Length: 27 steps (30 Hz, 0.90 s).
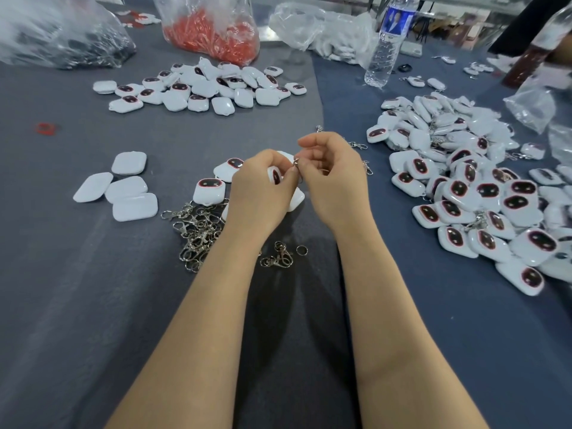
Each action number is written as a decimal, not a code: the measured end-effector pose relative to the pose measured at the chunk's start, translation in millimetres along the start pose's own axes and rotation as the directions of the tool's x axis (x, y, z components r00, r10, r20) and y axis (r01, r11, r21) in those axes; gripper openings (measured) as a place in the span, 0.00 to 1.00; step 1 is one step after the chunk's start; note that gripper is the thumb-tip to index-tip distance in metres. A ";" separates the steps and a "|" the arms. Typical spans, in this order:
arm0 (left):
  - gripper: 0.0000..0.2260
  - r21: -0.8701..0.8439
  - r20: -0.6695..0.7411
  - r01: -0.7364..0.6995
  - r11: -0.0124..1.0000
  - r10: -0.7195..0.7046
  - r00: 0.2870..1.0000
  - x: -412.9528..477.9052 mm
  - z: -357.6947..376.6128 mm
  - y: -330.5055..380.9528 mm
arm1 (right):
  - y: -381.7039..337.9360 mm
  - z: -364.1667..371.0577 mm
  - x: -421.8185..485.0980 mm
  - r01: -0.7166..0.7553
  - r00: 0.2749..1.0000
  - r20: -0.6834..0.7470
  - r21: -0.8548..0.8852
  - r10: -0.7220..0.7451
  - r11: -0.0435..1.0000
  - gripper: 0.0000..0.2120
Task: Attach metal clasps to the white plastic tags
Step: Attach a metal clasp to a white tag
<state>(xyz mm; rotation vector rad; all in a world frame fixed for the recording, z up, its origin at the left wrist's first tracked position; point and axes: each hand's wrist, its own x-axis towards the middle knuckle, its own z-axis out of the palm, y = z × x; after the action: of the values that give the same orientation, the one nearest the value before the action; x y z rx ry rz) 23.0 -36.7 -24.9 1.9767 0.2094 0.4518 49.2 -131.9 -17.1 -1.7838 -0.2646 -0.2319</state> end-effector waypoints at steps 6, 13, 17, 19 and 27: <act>0.04 -0.007 -0.048 -0.029 1.000 0.029 0.998 0.4 -0.6 -1.0 | -2.1 1.1 -0.4 0.011 0.999 0.038 -0.008 -0.011 1.000 0.12; 0.04 0.115 -0.148 -0.099 0.988 0.115 0.982 1.1 1.6 -5.7 | 5.5 3.1 0.3 -0.029 0.999 0.034 -0.156 0.034 0.987 0.06; 0.03 0.147 -0.145 -0.116 0.982 0.138 0.980 1.6 3.4 -7.4 | 9.1 2.1 1.5 -0.079 0.996 0.020 -0.205 0.085 0.976 0.05; 0.04 0.160 -0.137 -0.124 0.979 0.146 0.980 2.0 4.1 -7.6 | 9.9 2.0 2.1 -0.085 0.996 0.023 -0.207 0.092 0.975 0.05; 0.05 0.187 -0.134 -0.134 0.973 0.161 0.978 1.4 4.6 -7.0 | 5.9 3.4 0.5 -0.027 1.000 -0.007 -0.186 0.026 0.982 0.05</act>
<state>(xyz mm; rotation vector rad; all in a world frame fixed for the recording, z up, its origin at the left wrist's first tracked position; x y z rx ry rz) 26.5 -37.0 -32.7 2.1431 0.2026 0.6996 51.5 -129.9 -23.3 -1.9707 -0.2217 -0.2485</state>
